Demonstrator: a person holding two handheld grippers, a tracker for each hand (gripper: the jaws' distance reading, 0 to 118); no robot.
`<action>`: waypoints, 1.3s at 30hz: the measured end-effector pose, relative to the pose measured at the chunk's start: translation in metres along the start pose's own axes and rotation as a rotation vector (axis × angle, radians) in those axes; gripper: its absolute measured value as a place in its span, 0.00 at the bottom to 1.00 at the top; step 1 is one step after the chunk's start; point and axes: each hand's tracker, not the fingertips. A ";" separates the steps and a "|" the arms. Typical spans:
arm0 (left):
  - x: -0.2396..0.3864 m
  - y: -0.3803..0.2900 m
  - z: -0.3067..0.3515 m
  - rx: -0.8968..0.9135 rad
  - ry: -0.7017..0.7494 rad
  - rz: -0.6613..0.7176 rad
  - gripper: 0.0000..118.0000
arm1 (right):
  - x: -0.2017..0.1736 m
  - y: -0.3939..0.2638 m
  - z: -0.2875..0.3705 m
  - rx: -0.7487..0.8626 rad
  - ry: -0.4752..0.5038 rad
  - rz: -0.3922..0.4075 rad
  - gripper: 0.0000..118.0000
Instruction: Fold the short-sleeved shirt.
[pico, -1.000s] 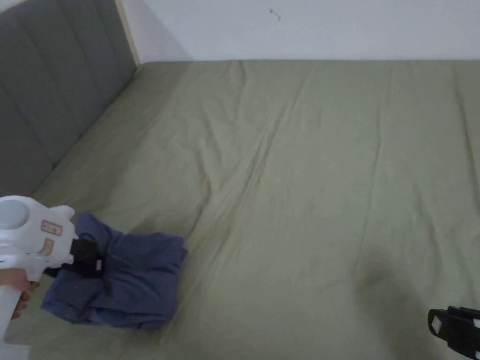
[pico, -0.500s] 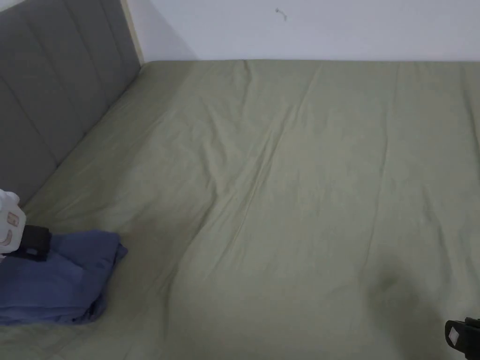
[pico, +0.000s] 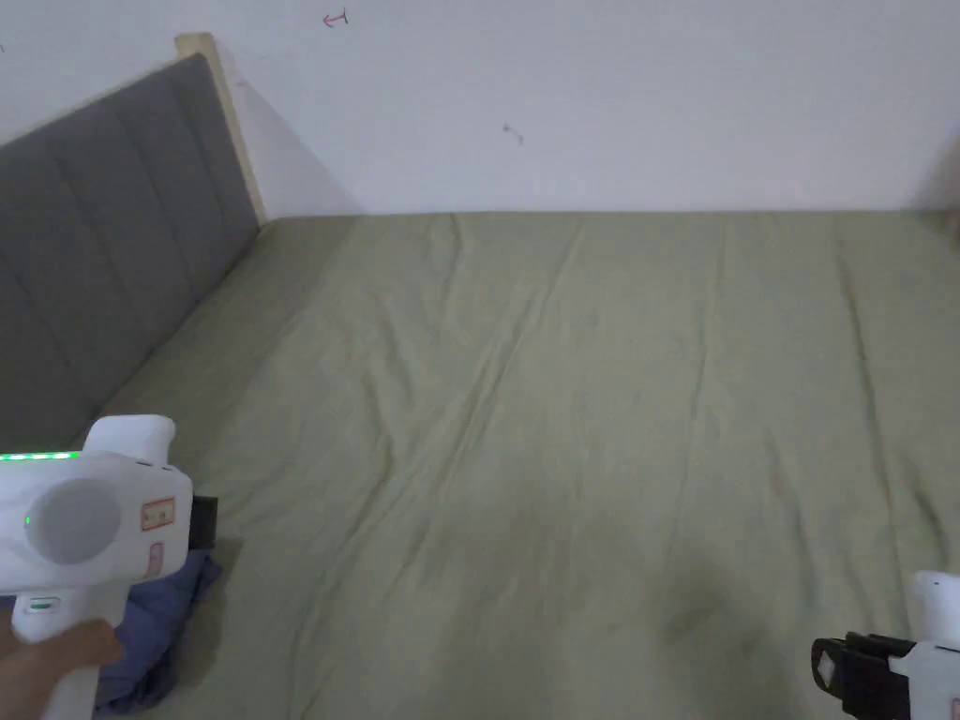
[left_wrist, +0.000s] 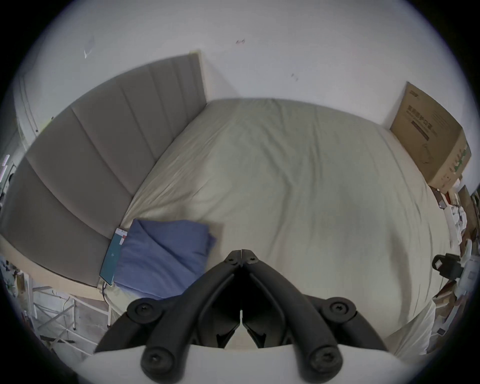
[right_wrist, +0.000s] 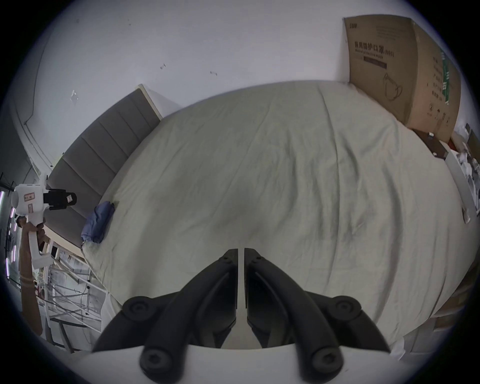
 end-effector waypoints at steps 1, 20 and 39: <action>0.011 -0.003 0.010 0.028 -0.015 -0.008 0.00 | -0.001 0.001 0.007 0.018 -0.004 0.006 0.04; 0.163 -0.037 0.166 0.614 0.057 -0.071 0.00 | -0.045 0.039 0.137 0.602 -0.223 0.186 0.04; 0.192 -0.058 0.212 0.811 -0.019 -0.015 0.00 | -0.071 0.026 0.192 0.826 -0.309 0.224 0.04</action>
